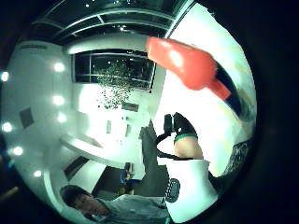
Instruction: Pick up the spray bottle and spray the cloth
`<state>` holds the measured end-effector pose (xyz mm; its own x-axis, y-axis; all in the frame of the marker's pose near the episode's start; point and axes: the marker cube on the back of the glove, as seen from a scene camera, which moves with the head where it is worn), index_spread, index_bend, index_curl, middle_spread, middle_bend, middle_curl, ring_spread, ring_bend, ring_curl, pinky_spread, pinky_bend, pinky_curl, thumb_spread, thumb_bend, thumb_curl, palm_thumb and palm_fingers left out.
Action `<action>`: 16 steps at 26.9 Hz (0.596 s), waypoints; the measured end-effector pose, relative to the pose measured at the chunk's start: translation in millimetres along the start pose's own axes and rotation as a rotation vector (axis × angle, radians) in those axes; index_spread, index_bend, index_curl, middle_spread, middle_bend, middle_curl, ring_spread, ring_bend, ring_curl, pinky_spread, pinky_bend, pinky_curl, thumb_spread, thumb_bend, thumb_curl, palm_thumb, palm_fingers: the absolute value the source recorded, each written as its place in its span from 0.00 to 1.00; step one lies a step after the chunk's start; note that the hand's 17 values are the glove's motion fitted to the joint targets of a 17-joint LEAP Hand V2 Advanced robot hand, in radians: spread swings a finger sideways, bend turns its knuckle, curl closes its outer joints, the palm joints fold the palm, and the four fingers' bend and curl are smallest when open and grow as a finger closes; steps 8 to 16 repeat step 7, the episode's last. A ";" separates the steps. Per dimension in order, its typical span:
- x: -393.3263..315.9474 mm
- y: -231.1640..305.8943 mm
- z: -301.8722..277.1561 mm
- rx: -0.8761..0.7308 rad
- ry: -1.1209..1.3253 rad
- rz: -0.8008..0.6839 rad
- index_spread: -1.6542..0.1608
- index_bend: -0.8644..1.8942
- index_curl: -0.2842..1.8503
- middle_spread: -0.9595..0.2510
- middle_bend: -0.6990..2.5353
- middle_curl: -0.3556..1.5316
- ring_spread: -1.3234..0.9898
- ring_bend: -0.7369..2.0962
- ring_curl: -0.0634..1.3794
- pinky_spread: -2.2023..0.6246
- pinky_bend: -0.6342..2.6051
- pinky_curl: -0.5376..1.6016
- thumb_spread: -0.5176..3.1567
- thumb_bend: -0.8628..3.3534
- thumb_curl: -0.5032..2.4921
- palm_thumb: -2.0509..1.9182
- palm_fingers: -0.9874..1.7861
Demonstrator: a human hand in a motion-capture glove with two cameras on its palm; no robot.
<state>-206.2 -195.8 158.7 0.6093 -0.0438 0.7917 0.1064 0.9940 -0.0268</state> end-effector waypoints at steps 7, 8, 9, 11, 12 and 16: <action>-1.0 26.9 -30.5 0.018 -0.015 -0.022 0.76 0.34 0.28 0.76 0.33 0.41 0.55 0.39 0.28 0.83 0.33 0.42 0.34 0.20 0.38 0.73 0.46; -1.0 26.9 -30.5 0.018 -0.015 -0.022 0.76 0.34 0.28 0.76 0.33 0.41 0.55 0.39 0.28 0.83 0.33 0.42 0.34 0.20 0.38 0.73 0.46; -1.0 26.9 -30.5 0.018 -0.015 -0.022 0.76 0.34 0.28 0.76 0.33 0.41 0.55 0.39 0.28 0.83 0.33 0.42 0.34 0.20 0.38 0.73 0.46; -1.0 26.9 -30.5 0.018 -0.015 -0.022 0.76 0.34 0.28 0.76 0.33 0.41 0.55 0.39 0.28 0.83 0.33 0.42 0.34 0.20 0.38 0.73 0.46; -1.0 26.9 -30.5 0.018 -0.015 -0.022 0.76 0.34 0.28 0.76 0.33 0.41 0.55 0.39 0.28 0.83 0.33 0.42 0.34 0.20 0.38 0.73 0.46; -1.0 26.9 -30.5 0.018 -0.015 -0.022 0.76 0.34 0.28 0.76 0.33 0.41 0.55 0.39 0.28 0.83 0.33 0.42 0.34 0.20 0.38 0.73 0.46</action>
